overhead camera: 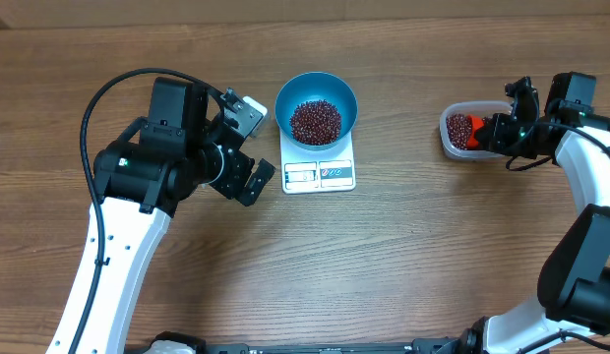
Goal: Scoop item into bowl and weigh 150g on scale
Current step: 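Dip the scoop into the tub and scoop beans with the right gripper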
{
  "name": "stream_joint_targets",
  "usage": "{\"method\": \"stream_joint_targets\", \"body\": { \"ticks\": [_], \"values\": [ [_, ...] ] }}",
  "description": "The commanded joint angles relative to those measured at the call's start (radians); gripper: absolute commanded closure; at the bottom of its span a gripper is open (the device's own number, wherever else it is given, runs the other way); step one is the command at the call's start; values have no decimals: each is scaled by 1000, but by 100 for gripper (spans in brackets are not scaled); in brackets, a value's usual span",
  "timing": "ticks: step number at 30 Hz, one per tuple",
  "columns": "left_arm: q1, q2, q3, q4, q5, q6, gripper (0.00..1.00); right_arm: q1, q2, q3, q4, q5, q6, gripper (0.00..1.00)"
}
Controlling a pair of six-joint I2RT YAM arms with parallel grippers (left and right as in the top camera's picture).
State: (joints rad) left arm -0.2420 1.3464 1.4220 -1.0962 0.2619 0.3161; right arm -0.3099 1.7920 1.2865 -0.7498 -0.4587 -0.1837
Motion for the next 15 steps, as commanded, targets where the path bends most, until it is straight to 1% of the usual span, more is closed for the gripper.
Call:
{"method": "stream_joint_targets", "body": {
  "ticks": [1,13,15],
  "values": [
    [0,-10,21,0,19,-10,1,1,4,23,3,-67,5,96],
    [0,-10,21,0,19,-10,1,0,6,22,3,-66,6,96],
    [0,-10,21,0,19,-10,0,0,6,22,6,-66,28,96]
  ]
}}
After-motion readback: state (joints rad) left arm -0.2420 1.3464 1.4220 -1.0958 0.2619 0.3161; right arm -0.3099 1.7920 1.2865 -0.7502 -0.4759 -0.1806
